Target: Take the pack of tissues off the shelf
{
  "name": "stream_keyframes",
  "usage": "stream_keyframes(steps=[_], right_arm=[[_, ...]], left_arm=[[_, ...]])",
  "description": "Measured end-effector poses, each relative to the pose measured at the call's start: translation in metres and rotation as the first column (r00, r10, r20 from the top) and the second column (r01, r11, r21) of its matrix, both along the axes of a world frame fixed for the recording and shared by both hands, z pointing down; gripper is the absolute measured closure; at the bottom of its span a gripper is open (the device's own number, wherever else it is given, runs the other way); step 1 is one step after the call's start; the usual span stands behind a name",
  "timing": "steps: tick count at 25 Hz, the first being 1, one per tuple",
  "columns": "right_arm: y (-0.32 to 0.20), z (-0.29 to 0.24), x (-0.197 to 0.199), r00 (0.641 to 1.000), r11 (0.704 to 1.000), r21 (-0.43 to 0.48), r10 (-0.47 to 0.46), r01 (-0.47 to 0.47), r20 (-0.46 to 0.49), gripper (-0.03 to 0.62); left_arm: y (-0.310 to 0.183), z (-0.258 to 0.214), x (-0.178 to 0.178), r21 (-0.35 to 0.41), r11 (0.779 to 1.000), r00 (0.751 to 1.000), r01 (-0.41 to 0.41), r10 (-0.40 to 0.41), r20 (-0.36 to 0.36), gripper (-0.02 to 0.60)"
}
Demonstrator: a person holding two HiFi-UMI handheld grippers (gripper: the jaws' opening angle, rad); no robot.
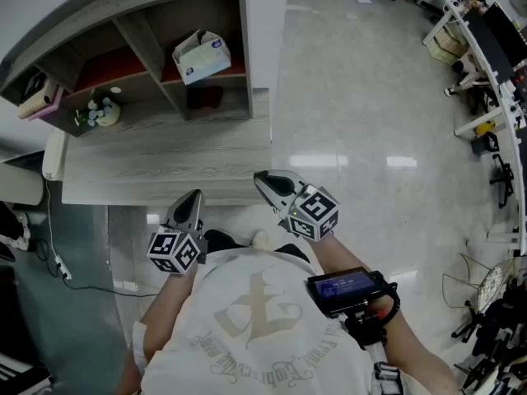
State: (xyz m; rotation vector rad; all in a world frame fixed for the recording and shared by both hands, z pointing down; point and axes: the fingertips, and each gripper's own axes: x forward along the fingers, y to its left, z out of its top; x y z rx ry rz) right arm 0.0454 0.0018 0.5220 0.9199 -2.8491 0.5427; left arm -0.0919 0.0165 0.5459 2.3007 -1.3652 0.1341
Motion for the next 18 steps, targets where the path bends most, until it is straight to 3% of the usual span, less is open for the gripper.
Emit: stream_keyframes(steps=[18], right_arm=[[0.007, -0.015, -0.009, 1.0, 1.0, 0.03, -0.006, 0.005, 0.029, 0.589]], left_arm=[[0.019, -0.012, -0.006, 0.035, 0.999, 1.0, 0.0, 0.0, 0.014, 0.569]])
